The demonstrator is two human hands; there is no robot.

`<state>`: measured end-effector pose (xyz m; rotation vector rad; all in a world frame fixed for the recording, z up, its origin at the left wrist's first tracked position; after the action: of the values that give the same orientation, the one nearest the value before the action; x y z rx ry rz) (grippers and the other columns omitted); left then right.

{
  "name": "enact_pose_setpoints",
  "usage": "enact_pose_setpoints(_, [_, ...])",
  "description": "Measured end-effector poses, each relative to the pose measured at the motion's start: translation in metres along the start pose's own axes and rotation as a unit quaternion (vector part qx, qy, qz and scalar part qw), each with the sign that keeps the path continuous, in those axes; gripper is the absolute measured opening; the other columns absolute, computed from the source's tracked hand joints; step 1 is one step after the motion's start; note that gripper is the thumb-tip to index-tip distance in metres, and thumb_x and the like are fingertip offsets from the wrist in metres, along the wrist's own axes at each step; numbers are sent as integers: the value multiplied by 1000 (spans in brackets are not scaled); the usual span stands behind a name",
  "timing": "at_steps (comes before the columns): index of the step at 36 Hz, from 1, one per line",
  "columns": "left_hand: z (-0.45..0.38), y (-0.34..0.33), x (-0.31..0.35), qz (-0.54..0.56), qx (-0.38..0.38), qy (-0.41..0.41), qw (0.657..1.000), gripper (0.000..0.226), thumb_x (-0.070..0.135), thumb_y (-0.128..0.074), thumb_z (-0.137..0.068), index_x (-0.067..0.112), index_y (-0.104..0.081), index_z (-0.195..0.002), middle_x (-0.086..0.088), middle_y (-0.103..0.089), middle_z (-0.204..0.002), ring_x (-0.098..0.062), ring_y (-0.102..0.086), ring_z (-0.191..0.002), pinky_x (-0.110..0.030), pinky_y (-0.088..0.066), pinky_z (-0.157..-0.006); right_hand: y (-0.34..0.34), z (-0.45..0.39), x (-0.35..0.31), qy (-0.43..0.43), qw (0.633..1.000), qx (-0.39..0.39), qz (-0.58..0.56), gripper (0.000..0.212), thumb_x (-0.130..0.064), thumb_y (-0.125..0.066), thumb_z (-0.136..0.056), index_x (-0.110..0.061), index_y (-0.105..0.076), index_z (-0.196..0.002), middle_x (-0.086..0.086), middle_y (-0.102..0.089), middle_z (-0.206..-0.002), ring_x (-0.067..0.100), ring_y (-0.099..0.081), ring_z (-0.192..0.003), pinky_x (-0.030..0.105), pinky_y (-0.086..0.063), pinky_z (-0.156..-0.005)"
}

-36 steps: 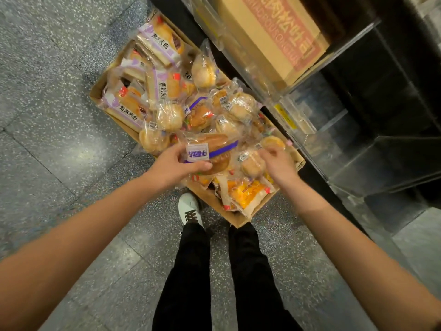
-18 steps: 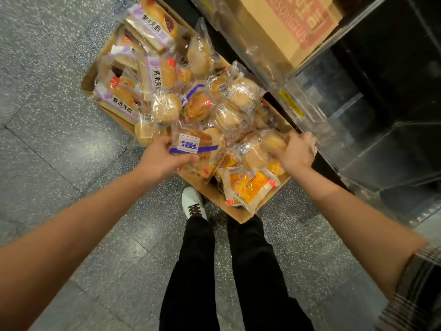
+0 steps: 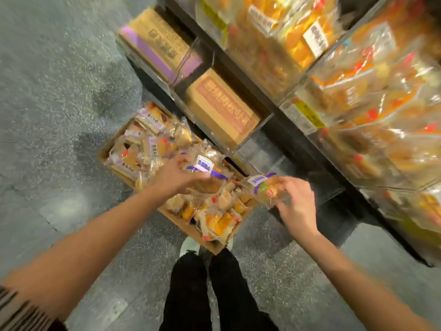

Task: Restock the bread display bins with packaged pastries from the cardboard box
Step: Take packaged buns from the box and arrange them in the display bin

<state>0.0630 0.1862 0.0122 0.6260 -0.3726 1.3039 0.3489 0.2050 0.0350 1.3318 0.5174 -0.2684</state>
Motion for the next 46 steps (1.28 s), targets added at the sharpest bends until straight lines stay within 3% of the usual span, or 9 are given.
enact_pose_setpoints(3, [32, 4, 59, -35, -50, -36, 997, 34, 23, -84, -70, 25, -59, -92, 0, -64, -91, -27, -68, -91, -47, -57, -83, 74, 5, -44, 81, 994, 55, 39, 45, -12, -79, -60, -18, -56, -98, 7, -63, -109, 29, -56, -99, 37, -39, -87])
enact_pose_setpoints(7, [83, 10, 141, -82, -71, -107, 988, 45, 41, -86, -64, 23, -65, -100, 0, -71, -99, -19, -69, -79, -38, -59, -77, 173, 19, -109, 165, 970, 156, 83, 59, 6, -84, -54, -11, -53, -102, 4, -51, -114, 26, -49, -100, 29, -31, -91])
enact_pose_setpoints(14, [172, 9, 265, -72, -112, -192, 972, 41, 23, -81, -75, 7, -65, -109, -4, -65, -85, -6, -61, -56, -26, -59, -56, 306, 61, -181, 222, 924, 292, 110, 19, -23, -51, -92, -11, -50, -107, 2, -49, -115, 25, -49, -101, 29, -34, -89])
enact_pose_setpoints(21, [270, -36, 381, -140, -147, -330, 922, 20, 24, -78, -78, 24, -60, -86, 2, -59, -77, -3, -53, -60, -10, -40, -41, 400, 99, -196, 224, 889, 367, 158, 22, -27, -48, -96, -9, -61, -96, 0, -51, -118, 23, -51, -102, 33, -31, -101])
enact_pose_setpoints(25, [307, -77, 433, -202, -143, -389, 887, 28, 29, -83, -71, 24, -60, -85, -4, -67, -99, -10, -59, -80, -16, -46, -66, 446, 117, -190, 229, 843, 440, 207, 23, -19, -59, -84, -2, -69, -72, 5, -55, -113, 26, -53, -97, 41, -38, -92])
enact_pose_setpoints(30, [353, -125, 484, -239, -123, -446, 854, 72, 38, -82, -71, 16, -52, -133, 1, -51, -136, -18, -48, -125, -26, -35, -99, 501, 137, -154, 186, 851, 450, 196, 17, -24, -62, -85, -13, -59, -98, 5, -56, -116, 25, -50, -107, 33, -34, -97])
enact_pose_setpoints(34, [375, -169, 510, -236, -123, -475, 839, 69, 38, -80, -73, 20, -52, -134, -3, -45, -144, -21, -42, -131, -29, -35, -101, 545, 159, -117, 133, 843, 491, 173, 15, -19, -61, -85, -18, -56, -99, -1, -52, -115, 20, -49, -107, 24, -29, -103])
enact_pose_setpoints(42, [375, -261, 537, -159, -133, -474, 856, 53, 14, -78, -78, 6, -55, -125, -2, -55, -113, 4, -48, -72, -3, -42, -48, 609, 187, 2, -39, 892, 442, 92, 32, -28, -71, -79, -14, -65, -108, 4, -66, -106, 21, -59, -100, 25, -43, -80])
enact_pose_setpoints(46, [355, -306, 541, -127, -119, -456, 873, 55, 21, -81, -74, 6, -56, -120, -5, -60, -113, -6, -56, -75, -15, -49, -54, 631, 192, 57, -148, 905, 391, 78, 37, -31, -71, -84, -14, -65, -116, 2, -68, -109, 21, -62, -102, 27, -42, -79])
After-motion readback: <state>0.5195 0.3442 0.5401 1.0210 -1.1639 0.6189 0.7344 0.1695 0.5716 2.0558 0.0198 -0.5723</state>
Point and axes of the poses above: each hand's wrist, its own z-axis away from the middle knuckle, its own y-axis out of the back of the hand, x = y × z, the point moved 7 cm from there along -z, towards the middle knuckle
